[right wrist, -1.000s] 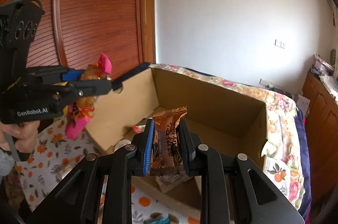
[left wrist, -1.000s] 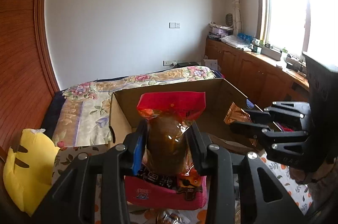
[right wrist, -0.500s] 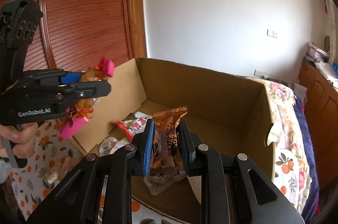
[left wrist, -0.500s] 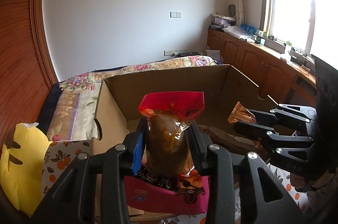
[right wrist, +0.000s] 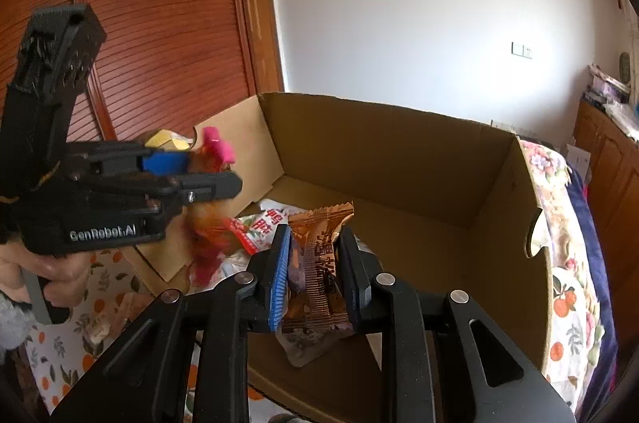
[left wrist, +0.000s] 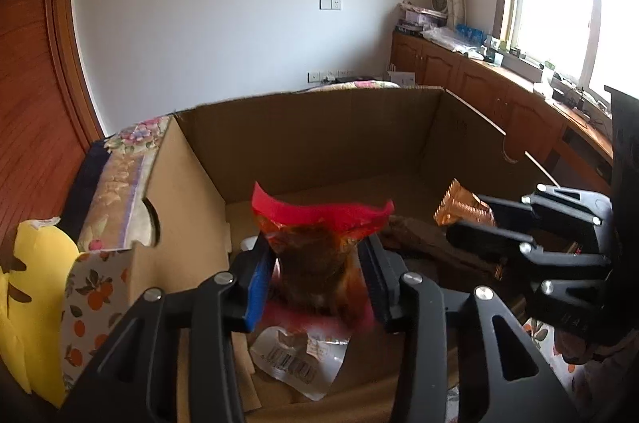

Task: Organize snacks
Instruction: 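Open both grippers to drop the bread roll and chocolate bar into the box, then move both grippers back to the granola bar and white bar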

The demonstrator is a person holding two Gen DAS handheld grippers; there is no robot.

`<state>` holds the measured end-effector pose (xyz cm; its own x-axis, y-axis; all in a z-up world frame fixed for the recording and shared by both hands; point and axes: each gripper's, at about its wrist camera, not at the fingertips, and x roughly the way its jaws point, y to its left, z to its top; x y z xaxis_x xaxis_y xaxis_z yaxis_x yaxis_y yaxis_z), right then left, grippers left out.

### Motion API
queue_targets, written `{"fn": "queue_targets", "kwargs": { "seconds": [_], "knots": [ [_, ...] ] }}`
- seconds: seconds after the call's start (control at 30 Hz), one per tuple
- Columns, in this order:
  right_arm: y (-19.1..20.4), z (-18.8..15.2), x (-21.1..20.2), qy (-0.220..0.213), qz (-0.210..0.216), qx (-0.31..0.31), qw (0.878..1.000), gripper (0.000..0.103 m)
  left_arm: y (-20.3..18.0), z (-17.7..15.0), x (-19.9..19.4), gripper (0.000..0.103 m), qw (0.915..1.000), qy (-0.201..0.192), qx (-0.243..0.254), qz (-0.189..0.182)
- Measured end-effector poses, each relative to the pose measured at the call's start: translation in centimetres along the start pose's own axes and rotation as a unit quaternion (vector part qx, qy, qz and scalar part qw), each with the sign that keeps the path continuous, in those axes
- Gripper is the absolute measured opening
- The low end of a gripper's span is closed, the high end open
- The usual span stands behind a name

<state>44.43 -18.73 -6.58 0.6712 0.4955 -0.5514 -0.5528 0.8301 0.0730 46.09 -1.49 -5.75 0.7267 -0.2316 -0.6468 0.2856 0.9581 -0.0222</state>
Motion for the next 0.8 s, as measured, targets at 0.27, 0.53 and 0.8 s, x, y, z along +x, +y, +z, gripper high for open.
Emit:
{"fn": "queue_targets", "kwargs": {
  "seconds": [0.27,0.53,0.8],
  "knots": [
    [-0.1,-0.3,0.3,-0.007,0.003,0.006,1.0,0.026,-1.1,-0.7,0.5,0.045,0.9997,0.021,0.013,-0.002],
    [0.0,-0.5,0.3,-0.014,-0.005,-0.002,1.0,0.03,-1.0,-0.8,-0.2,0.056,0.9999,0.009,0.011,0.007],
    [0.6,0.1,-0.3,-0.017,-0.01,-0.009,1.0,0.036,-0.9,-1.3,-2.6,0.06,0.9997,-0.015,0.017,0.002]
  ]
}}
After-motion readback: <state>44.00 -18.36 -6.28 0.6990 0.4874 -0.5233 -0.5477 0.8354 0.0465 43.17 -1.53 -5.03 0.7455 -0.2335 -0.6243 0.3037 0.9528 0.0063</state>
